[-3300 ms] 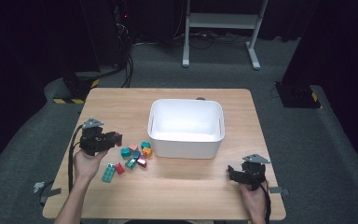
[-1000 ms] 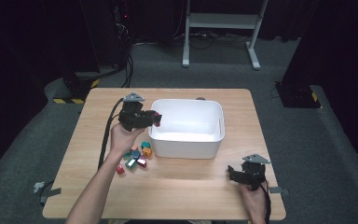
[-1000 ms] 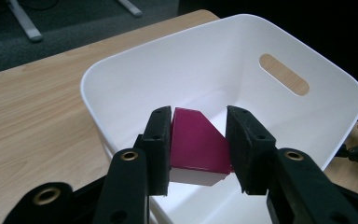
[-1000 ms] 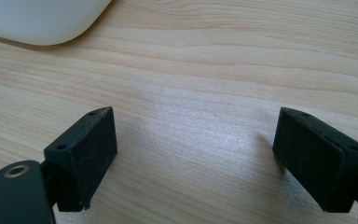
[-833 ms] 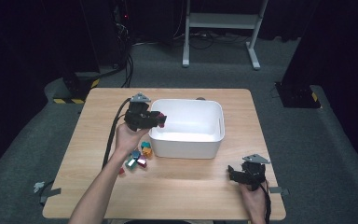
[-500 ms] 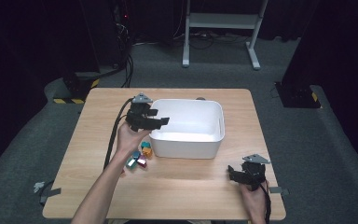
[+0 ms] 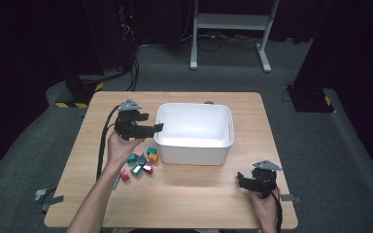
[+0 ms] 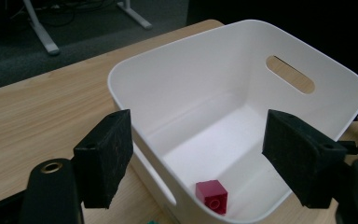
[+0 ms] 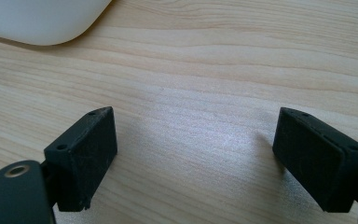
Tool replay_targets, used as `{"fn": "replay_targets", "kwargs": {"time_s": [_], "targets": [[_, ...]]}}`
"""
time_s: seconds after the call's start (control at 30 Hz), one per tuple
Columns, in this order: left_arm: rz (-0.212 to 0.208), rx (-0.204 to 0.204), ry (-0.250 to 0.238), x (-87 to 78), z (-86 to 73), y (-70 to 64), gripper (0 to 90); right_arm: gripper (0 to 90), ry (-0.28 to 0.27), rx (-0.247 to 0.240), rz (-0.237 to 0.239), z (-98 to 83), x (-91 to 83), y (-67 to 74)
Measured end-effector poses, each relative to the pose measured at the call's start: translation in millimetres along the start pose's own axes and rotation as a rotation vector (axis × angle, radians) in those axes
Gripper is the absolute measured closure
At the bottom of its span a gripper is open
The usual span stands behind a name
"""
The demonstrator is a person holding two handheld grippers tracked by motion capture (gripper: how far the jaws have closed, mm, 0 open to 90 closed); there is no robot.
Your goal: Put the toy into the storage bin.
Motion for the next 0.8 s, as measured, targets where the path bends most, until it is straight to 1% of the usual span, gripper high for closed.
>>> {"fn": "replay_targets", "kwargs": {"time_s": [0.1,0.13,0.27,0.43,0.47,0.5,0.57,0.6,0.7,0.73,0.8], "targets": [[0.021,-0.017,-0.009,-12.3,-10.2,7.5,24.0,13.3,0.0,0.0,0.0,0.0,0.0,0.0],[0.021,-0.017,-0.009,-12.3,-10.2,7.5,24.0,13.3,0.0,0.0,0.0,0.0,0.0,0.0],[0.058,-0.031,-0.003,-24.4,-23.4,15.7,23.9,13.3,0.0,0.0,0.0,0.0,0.0,0.0],[0.083,-0.043,-0.023,-35.4,-35.8,21.3,24.2,13.3,0.0,0.0,0.0,0.0,0.0,0.0],[0.083,-0.043,-0.023,-35.4,-35.8,21.3,24.4,13.3,0.0,0.0,0.0,0.0,0.0,0.0],[0.085,-0.045,-0.025,-37.3,-39.8,22.0,24.4,13.3,0.0,0.0,0.0,0.0,0.0,0.0],[0.101,-0.041,-0.012,-38.3,-46.1,24.1,24.9,13.3,0.0,0.0,0.0,0.0,0.0,0.0],[0.101,-0.041,-0.012,-38.3,-46.1,24.1,25.0,13.3,0.0,0.0,0.0,0.0,0.0,0.0],[0.107,-0.053,-0.004,-39.7,-56.2,27.9,25.0,13.3,0.0,0.0,0.0,0.0,0.0,0.0],[0.107,-0.053,-0.004,-39.7,-56.2,27.9,25.0,13.3,0.0,0.0,0.0,0.0,0.0,0.0],[0.11,-0.063,-0.009,-40.4,-61.1,29.0,25.0,13.3,0.0,0.0,0.0,0.0,0.0,0.0]]}}
Point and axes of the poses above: each handheld gripper's, and its own axes: x roughly forward along the jaws, z roughly out of its top, y roughly to its left, the point moved 4 cm from there along x, roughly forward along the jaws, and after that the axes turned 11 degrees about y, right-handed, at the moved point
